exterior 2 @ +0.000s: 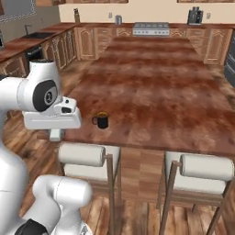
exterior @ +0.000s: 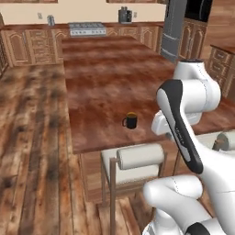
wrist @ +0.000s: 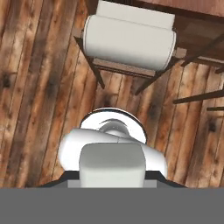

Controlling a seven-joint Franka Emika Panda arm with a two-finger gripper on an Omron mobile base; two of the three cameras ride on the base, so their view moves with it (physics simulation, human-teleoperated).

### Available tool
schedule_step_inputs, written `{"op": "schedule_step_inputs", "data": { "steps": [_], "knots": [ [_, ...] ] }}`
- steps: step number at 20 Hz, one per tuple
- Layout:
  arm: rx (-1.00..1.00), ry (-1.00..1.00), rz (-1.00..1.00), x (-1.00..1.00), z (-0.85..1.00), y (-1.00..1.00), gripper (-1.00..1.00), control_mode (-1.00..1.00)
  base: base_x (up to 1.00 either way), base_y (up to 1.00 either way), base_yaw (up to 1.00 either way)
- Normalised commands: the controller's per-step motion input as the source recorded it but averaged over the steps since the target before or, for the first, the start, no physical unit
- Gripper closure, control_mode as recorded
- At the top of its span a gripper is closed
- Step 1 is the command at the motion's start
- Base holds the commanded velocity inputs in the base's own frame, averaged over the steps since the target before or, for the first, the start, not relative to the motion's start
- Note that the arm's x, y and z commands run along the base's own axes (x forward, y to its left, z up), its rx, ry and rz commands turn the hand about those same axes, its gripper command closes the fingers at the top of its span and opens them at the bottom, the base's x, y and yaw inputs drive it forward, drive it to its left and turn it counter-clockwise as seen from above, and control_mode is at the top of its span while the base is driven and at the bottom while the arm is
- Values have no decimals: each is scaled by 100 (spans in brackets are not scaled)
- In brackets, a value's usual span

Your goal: Pick up the marshmallow and place it in the cup of hot chocolate on the dining counter.

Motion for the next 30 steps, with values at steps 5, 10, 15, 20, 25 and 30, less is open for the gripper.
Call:
{"op": "schedule_step_inputs", "data": {
  "steps": [5,10,15,20,25,30],
  "knots": [
    [0,0,0,0,0,0,100,100,84,23,-22],
    [0,0,0,0,0,0,100,100,38,1,-5],
    [0,3,0,45,-25,0,100,-100,0,0,0],
    [0,6,0,91,-35,1,100,-100,0,0,0],
    [0,-2,0,67,-29,3,100,-100,0,0,0],
    [0,0,0,64,-11,0,100,-100,0,0,0]
  ]
}}
